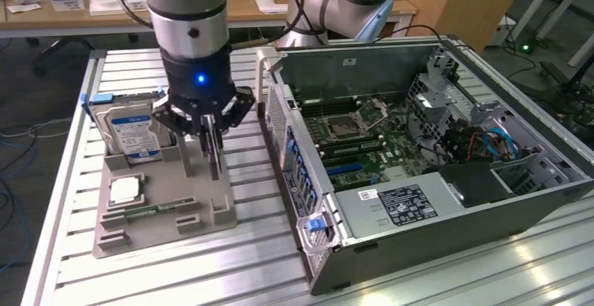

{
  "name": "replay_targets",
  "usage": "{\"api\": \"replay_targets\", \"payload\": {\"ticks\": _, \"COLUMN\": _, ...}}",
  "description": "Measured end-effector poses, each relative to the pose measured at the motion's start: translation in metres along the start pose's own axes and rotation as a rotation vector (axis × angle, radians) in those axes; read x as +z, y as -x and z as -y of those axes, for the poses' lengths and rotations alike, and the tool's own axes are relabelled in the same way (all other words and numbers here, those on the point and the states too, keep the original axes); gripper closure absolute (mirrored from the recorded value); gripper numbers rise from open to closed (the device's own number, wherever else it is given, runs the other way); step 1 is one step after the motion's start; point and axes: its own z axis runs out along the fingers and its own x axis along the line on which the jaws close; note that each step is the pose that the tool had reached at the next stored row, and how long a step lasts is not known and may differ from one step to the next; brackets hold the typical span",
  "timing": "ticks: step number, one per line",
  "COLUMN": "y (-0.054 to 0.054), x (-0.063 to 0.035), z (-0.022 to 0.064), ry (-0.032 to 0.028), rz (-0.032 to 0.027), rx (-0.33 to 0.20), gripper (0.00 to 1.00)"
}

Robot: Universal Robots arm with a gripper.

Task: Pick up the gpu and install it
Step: 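Pick up the gpu and move the gpu toward the slot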

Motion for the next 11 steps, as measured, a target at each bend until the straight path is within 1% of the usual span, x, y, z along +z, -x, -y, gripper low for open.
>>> {"api": "replay_targets", "payload": {"ticks": 11, "y": 0.001, "x": -0.0499, "z": -0.0018, "ry": 0.0000, "rz": 0.0000, "rx": 0.000, "gripper": 0.71}}
